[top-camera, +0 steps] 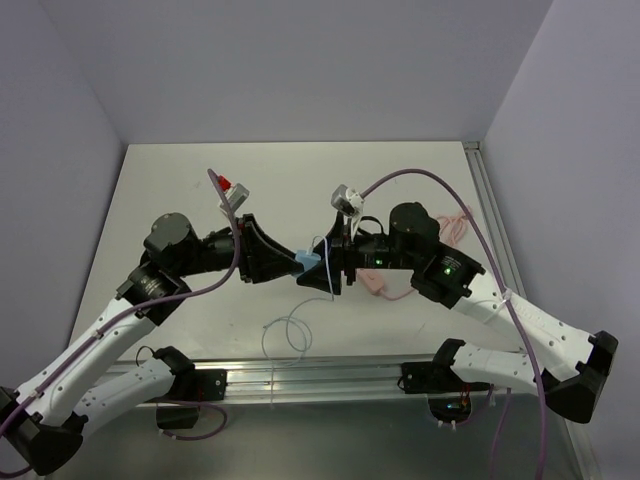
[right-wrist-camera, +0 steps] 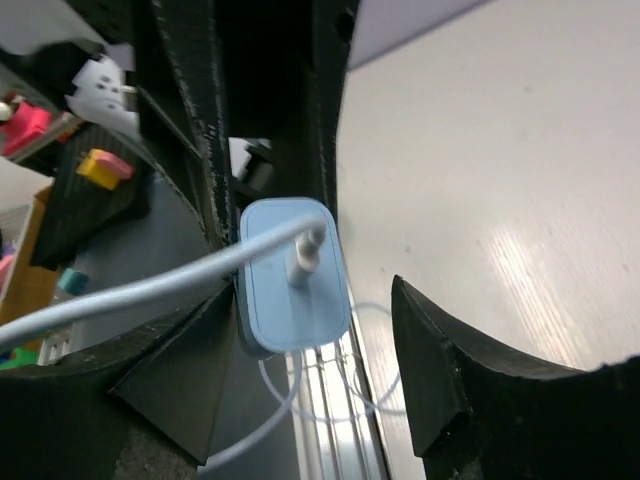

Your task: Insert the plug

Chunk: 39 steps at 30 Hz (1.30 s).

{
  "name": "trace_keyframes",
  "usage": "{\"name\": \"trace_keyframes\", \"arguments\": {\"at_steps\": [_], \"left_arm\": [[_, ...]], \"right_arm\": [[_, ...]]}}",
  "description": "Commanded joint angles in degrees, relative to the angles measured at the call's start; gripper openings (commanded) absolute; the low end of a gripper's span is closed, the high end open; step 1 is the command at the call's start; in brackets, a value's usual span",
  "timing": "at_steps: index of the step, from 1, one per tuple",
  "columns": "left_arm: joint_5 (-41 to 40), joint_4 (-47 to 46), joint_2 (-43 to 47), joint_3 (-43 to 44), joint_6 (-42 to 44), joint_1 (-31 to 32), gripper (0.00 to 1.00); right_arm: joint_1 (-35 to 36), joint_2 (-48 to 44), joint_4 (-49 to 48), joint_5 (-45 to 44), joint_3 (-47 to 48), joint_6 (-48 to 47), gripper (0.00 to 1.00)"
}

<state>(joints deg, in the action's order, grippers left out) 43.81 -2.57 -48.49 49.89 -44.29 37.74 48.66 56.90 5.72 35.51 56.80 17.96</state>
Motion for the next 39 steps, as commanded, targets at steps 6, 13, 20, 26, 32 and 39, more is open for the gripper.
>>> {"name": "trace_keyframes", "arguments": {"at_steps": [6,13,20,26,32,39], "left_arm": [[-7.33,14.16,1.03,9.52,8.33,0.41,0.0],[-10.93,20.65,3.22,11.72,10.71,0.41,0.0],[-11.21,29.88,3.93,14.53,13.26,0.32,0.0],[-7.52,31.75,6.03,12.52,13.18,0.32,0.0],[0.21,31.84,7.44,10.58,13.71,0.32,0.0],[1.27,35.44,6.83,10.23,15.9,0.41,0.0]], "right_arm": [[-5.06,-2.14,13.62,-6.15,-1.6,-9.86,0.79],[-7.62,-4.43,14.5,-11.59,-4.15,-9.35,0.81],[-11.13,-7.25,17.39,-26.69,0.23,-5.48,0.8],[-15.09,-5.4,20.48,-31.38,11.66,-6.79,0.79],[-15.53,-0.93,19.78,12.24,20.37,-13.2,0.74],[-10.44,10.48,23.34,24.62,28.88,-12.32,0.74]]}}
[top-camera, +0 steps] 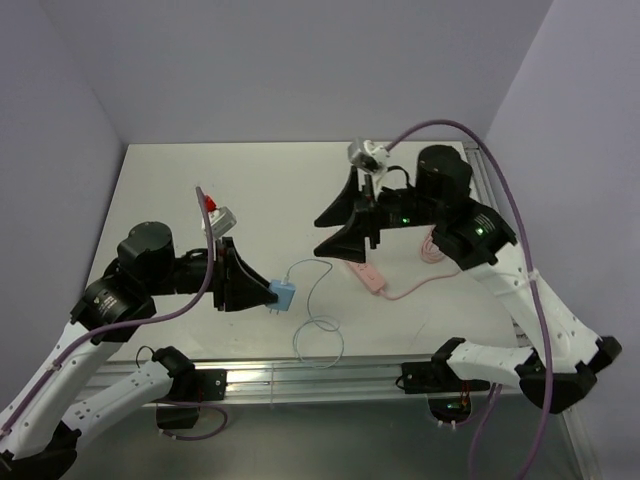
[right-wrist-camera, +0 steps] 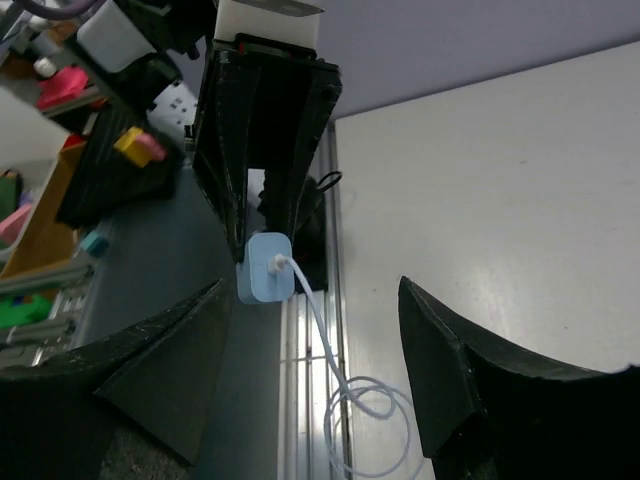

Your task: Insert the plug

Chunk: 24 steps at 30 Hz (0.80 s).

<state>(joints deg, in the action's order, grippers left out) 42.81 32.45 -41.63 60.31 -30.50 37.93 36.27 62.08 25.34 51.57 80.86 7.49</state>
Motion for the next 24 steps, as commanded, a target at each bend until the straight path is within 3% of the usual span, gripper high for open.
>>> {"name": "trace_keyframes", "arguments": {"at_steps": [1,12,24], "left_arm": [[2.11,0.51,0.05,-0.02,2.55,0.21,0.0],[5.36,-0.9,-0.56,-0.46,2.9,0.12,0.0],[5.01,-1.24,-1.26,-0.02,2.99,0.21,0.0]], "right_arm": [[4.22,6.63,5.75,8.28,6.14,-2.82,0.73],[10.74,17.27,19.82,12.07,15.64,-13.46,0.73],[16.72,19.65,18.16,6.53,12.75,-9.77,0.65]]}}
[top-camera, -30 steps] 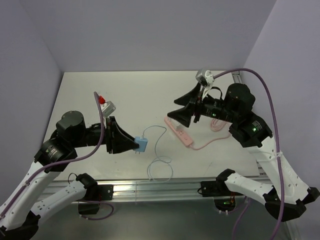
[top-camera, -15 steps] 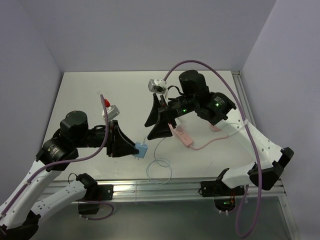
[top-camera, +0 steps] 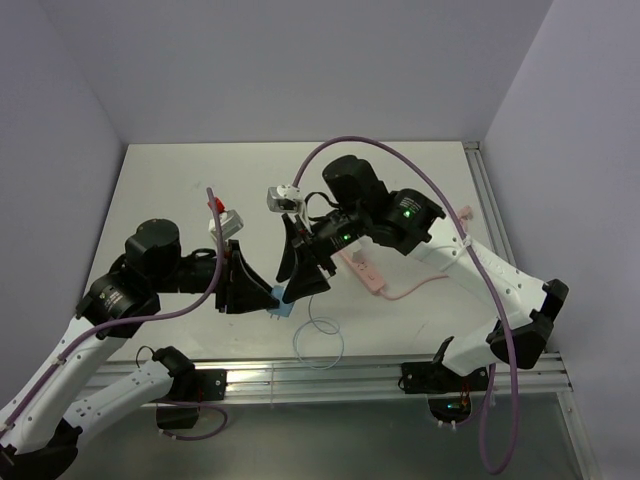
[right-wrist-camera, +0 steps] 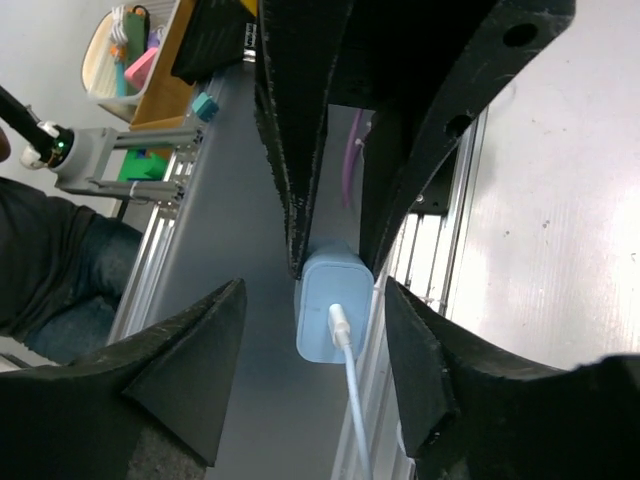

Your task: Insert the plug

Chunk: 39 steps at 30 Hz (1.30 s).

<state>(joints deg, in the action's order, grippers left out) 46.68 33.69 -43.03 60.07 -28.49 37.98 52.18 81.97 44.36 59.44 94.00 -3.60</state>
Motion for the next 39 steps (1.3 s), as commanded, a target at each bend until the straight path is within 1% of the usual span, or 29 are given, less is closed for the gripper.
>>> {"name": "trace_keyframes", "arguments": {"at_steps": [1,4,12,15,16,17,19,21,23,24,25,26,27,28,29,30,31,32,34,35,37,39], "left_arm": [[1.14,-2.49,-0.04,0.22,0.98,0.17,0.0],[1.05,-2.23,0.13,0.57,1.07,0.17,0.0],[0.78,-1.52,-0.13,1.01,1.68,0.17,0.0],[0.96,-1.53,-0.13,1.1,1.77,0.17,0.0],[0.96,-1.52,-0.13,1.1,1.86,0.17,0.0],[0.96,-1.44,-0.13,1.27,1.86,0.17,0.0],[0.96,-1.0,-0.13,1.19,2.3,0.17,0.0],[-0.34,-0.39,-0.3,1.62,2.82,0.17,0.0],[-5.6,2.59,-0.48,2.94,3.09,0.17,0.33],[-12.77,3.39,-0.13,3.9,2.57,0.17,0.47],[-16.14,4.7,0.22,4.26,2.39,0.17,0.57],[-18.87,5.41,0.48,5.13,1.95,0.17,0.71],[-21.77,5.68,1.1,5.4,1.16,0.17,0.75],[-27.46,5.86,1.45,5.58,0.46,0.17,0.79],[-31.34,6.73,1.71,6.19,-0.33,0.17,0.85],[-34.6,7.52,2.15,6.63,-1.73,0.08,0.86],[-40.72,8.31,2.33,6.98,-2.53,0.17,0.86],[-42.96,9.02,2.51,7.07,-3.58,0.17,0.87],[-45.43,9.11,2.77,6.72,-4.12,0.17,0.87],[-45.88,8.41,3.03,6.03,-4.38,0.17,0.87],[-45.27,7.27,3.38,4.97,-4.64,0.17,0.86],[-44.13,4.73,3.82,3.3,-5.08,0.17,0.85]], "right_arm": [[0.81,-0.24,-1.11,-1.78,-0.57,1.75,0.63],[0.99,0.29,-0.42,-2.66,-1.09,1.57,0.6],[1.87,1.26,-1.03,-2.14,-2.85,2.01,0.5],[1.96,1.35,-1.29,-1.79,-3.29,1.84,0.4],[1.87,1.35,-1.29,-1.78,-3.47,1.84,0.31],[1.87,1.17,-1.73,-1.78,-3.73,1.92,0.24],[1.87,0.91,-1.73,-1.09,-4.08,1.4,0.0],[1.96,-0.14,-2.6,-0.9,-5.04,0.96,0.0],[1.96,-3.47,-6.8,-5.89,-8.55,2.44,0.0],[1.61,-4.97,-8.57,-7.92,-10.48,3.41,0.0],[1.17,-7.51,-9.63,-9.33,-13.54,4.9,0.0],[0.64,-8.66,-10.69,-12.47,-14.79,5.0,0.0],[-0.41,-9.72,-11.22,-14.07,-16.2,5.96,0.0],[-0.76,-11.9,-11.48,-16.35,-18.39,6.4,0.0],[-1.03,-13.06,-11.49,-22.55,-19.37,6.93,0.0],[-1.12,-14.2,-11.31,-25.4,-20.33,7.54,0.0],[-1.12,-16.12,-10.7,-29.95,-21.39,8.07,0.0],[-1.12,-16.84,-8.52,-39.31,-21.57,10.43,0.0],[-2.08,-17.98,-5.09,-47.8,-21.66,12.11,0.0],[-2.52,-18.08,-0.98,-55.06,-21.75,14.21,0.0],[-5.14,-18.08,4.04,-58.81,-22.18,15.37,0.0],[-6.91,-18.51,5.47,-62.4,-24.54,15.2,0.0]]}}
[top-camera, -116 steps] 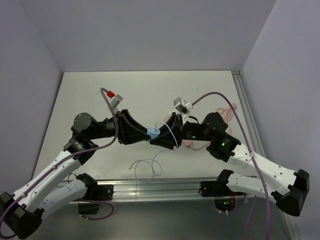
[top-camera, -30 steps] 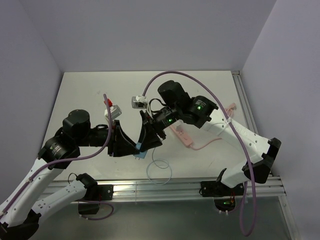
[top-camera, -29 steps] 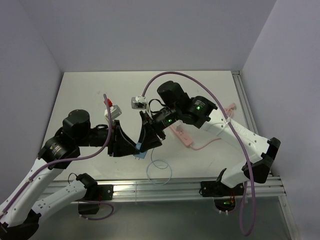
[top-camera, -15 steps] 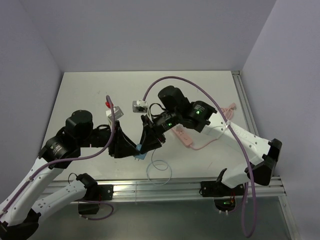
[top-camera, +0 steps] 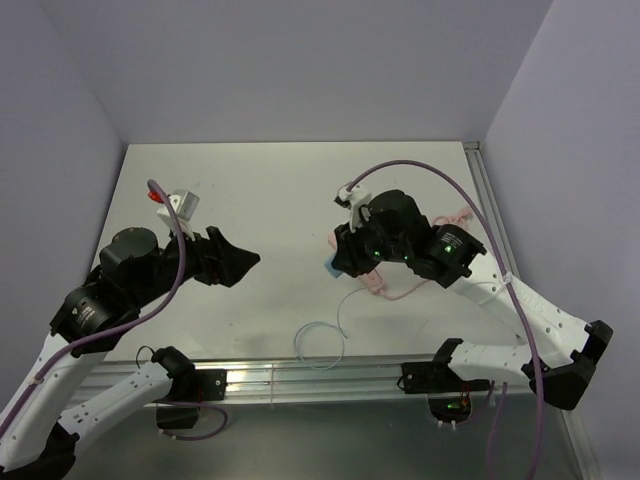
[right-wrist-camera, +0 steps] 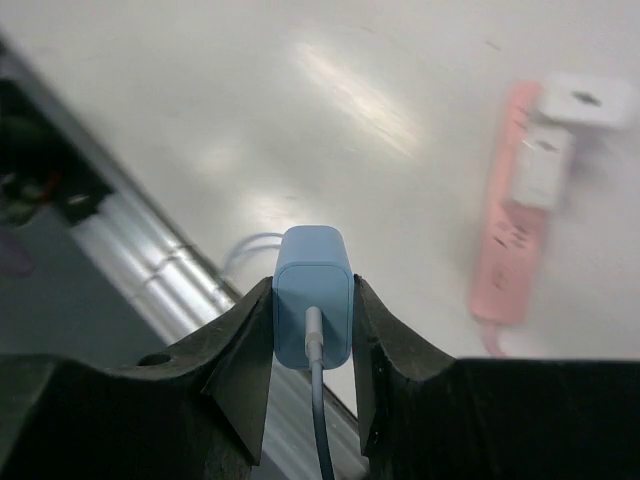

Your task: Insert the plug

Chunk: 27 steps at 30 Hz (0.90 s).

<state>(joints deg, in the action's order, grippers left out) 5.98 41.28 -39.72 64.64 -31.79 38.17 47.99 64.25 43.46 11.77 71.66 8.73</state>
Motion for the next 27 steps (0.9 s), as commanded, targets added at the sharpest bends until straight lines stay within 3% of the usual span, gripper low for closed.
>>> {"name": "trace_keyframes", "arguments": {"at_steps": [1,8,15,27], "left_arm": [[-2.91,-3.65,0.44,-1.79,-2.04,-0.03,0.85],[2.45,-9.37,-0.53,-5.66,-3.54,-0.03,0.84],[5.8,-11.83,-1.67,-7.86,-3.63,-0.12,0.83],[6.86,-13.42,-0.44,-10.76,-3.81,-0.03,0.83]], "right_arm": [[-3.42,-1.57,6.37,-15.89,-3.27,2.61,0.0],[-9.92,-1.68,3.13,-22.84,-10.13,-2.58,0.0],[-14.14,4.56,-3.9,-22.49,-13.46,-6.09,0.0],[-16.26,8.34,-20.43,-13.01,-20.15,-15.76,0.0]]}}
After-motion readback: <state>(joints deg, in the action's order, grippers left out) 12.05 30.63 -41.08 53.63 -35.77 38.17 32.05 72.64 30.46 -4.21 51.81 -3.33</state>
